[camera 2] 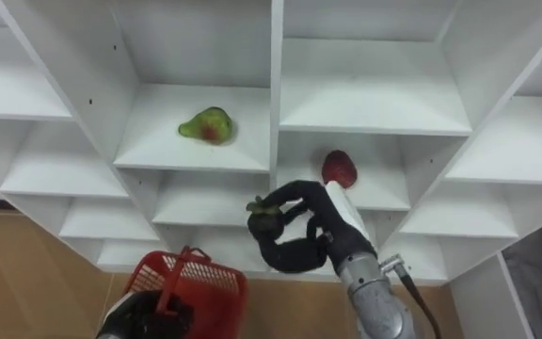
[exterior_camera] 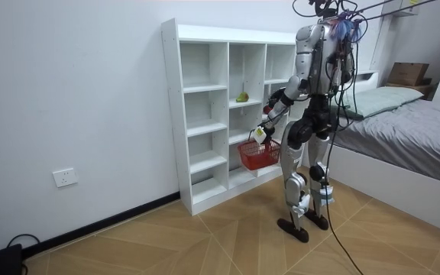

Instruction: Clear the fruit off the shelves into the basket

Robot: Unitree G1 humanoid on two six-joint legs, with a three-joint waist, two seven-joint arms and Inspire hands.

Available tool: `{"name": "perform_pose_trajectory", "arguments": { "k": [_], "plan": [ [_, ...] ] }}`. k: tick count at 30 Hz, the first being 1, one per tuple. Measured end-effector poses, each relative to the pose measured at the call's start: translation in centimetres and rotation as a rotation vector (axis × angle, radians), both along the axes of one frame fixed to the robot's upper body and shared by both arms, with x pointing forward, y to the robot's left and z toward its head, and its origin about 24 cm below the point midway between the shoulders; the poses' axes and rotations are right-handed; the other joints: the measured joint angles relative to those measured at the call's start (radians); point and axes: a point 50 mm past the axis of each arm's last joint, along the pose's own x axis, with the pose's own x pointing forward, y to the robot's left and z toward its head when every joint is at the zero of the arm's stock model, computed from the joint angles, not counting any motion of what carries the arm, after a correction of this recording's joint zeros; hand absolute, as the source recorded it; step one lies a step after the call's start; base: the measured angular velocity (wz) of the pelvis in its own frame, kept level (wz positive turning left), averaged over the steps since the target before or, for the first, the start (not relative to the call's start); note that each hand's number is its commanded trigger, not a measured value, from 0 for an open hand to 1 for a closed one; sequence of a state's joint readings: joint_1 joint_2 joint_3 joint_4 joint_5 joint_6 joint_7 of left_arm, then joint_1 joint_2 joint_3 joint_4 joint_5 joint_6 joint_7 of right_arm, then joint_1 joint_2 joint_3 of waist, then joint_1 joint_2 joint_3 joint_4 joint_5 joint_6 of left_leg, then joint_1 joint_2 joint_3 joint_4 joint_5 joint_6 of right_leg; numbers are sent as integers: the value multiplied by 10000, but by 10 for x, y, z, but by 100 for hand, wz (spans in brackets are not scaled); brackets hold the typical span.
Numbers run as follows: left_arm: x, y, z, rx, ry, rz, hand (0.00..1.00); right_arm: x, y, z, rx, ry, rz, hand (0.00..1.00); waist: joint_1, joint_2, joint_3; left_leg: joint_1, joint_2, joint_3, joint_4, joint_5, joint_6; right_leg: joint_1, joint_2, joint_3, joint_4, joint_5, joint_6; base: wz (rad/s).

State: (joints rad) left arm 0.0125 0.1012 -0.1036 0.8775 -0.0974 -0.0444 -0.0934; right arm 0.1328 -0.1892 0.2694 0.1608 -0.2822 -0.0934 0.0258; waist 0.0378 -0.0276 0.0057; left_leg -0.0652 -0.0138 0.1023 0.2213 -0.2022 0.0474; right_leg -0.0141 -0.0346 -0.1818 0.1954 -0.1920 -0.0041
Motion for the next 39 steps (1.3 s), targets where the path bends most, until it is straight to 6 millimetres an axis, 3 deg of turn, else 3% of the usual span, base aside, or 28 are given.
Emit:
{"name": "perform_pose_trajectory", "arguments": {
  "k": [5, 14, 32, 39],
  "plan": [
    [20, -8, 9, -277, -626, -330, 100, 2, 1, -18, -307, 739, 102, 100, -4, 53, 35, -265, -1, -27, 40, 9, 13, -269, -23, -135, 83, 0, 0, 2],
    [28, -16, 17, -548, -1151, -976, 100, -3, 9, -33, -549, 1419, 613, 100, 37, 88, 57, -680, 8, -103, 149, 13, 10, -616, -24, -189, 92, 10, -16, 2],
    [32, -30, 21, -1154, -1383, -2179, 100, -13, 9, -51, -1306, 2303, 1206, 100, 483, 147, 91, -844, 5, -230, 173, 19, 0, -716, -84, -381, 93, 10, -16, 1],
    [29, -38, 20, -1154, -1241, -3048, 100, -11, 11, -58, -1594, 2596, 1488, 100, 474, 149, 92, -866, -12, -275, 185, 22, 0, -694, -82, -438, 90, 10, -16, 1]
  ]
}}
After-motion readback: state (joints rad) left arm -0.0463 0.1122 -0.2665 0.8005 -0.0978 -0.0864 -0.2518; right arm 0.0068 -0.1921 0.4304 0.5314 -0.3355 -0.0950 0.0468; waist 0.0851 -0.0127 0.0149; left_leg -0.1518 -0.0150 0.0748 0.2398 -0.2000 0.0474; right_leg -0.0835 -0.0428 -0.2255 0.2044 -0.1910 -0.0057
